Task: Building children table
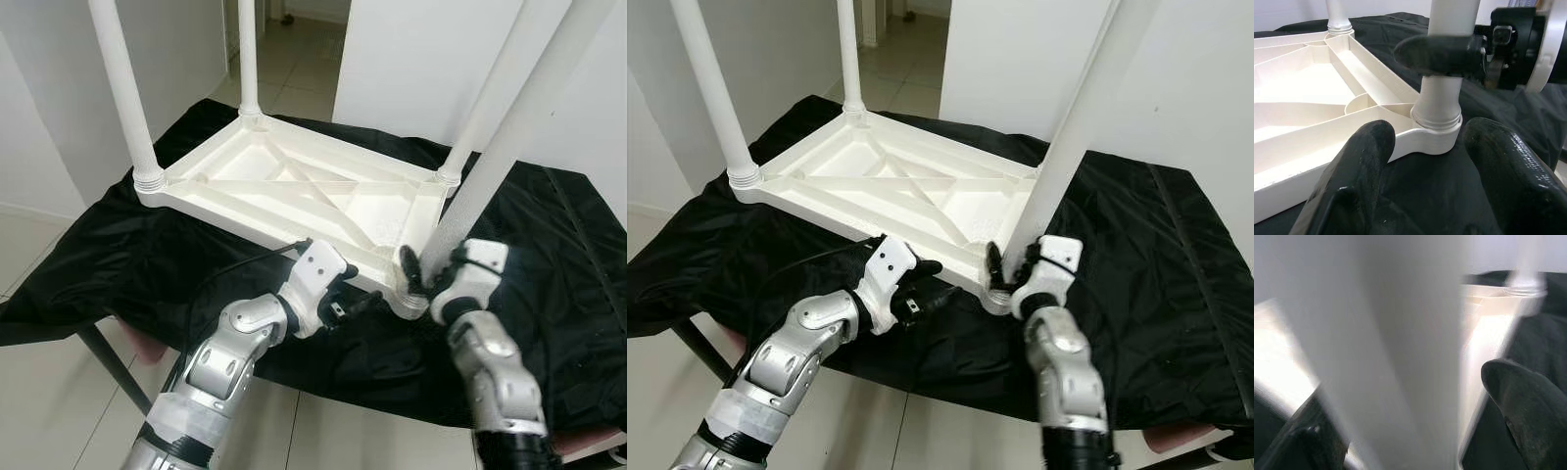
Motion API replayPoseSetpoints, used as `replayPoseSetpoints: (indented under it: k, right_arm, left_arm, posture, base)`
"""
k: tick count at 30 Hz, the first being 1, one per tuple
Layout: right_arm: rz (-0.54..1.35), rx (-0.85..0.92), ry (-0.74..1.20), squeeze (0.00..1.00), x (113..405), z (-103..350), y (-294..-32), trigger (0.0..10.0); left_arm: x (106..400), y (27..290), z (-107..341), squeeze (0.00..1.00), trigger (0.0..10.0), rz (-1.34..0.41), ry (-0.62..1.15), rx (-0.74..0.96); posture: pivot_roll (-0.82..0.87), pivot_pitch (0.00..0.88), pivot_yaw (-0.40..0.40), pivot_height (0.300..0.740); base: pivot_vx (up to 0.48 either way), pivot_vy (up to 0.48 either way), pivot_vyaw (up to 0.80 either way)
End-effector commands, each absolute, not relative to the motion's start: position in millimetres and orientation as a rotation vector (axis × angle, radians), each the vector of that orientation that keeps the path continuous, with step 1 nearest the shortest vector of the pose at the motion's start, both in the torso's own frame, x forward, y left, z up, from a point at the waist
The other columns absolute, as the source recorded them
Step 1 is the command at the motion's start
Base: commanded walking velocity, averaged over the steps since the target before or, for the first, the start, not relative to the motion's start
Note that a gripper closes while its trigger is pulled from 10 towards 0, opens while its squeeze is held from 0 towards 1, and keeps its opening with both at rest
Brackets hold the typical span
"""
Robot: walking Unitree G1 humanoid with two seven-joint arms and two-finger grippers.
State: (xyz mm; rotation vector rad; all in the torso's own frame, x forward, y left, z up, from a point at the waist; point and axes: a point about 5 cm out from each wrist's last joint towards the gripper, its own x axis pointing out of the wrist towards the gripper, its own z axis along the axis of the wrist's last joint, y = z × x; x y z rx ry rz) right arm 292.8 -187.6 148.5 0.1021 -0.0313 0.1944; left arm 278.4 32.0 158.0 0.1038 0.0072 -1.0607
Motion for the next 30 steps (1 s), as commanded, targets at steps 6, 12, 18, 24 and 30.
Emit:
replayPoseSetpoints:
  k: [6,12,18,24,30]
  right_arm:
    - [0.444,0.036,0.007,0.0,295.7,139.7,-188.1,10.0]
    - [0.562,-0.013,0.035,0.0,306.1,136.6,-190.5,10.0]
    - [0.608,-0.061,0.05,0.0,318.9,139.0,-193.9,3.6]
    - [0.639,-0.07,0.078,0.0,320.8,134.5,-200.6,0.0]
    - [0.662,-0.058,0.108,0.0,319.4,128.0,-207.8,0.0]
  left_arm:
    - [280.5,28.3,160.2,0.0,10.0,-1.027,-0.003,0.1]
    - [280.9,27.6,160.6,0.0,10.0,-1.026,-0.005,0.103]
    - [282.9,27.3,163.2,0.0,10.0,-1.014,-0.016,0.103]
    - [282.1,28.1,162.4,0.0,10.0,-1.005,-0.016,0.1]
    - [281.6,29.8,162.5,0.0,10.0,-0.994,-0.015,0.098]
  posture:
    - [-0.02,0.0,-0.111,0.74]
    - [-0.02,0.0,-0.11,0.74]
    - [-0.01,0.0,-0.124,0.74]
    - [0.0,0.0,-0.129,0.74]
    - [0.01,0.0,-0.134,0.74]
  base:
    - [0.0,0.0,0.0]
    - [0.0,0.0,0.0]
    - [0.0,0.0,0.0]
    - [0.0,0.0,0.0]
    - [0.0,0.0,0.0]
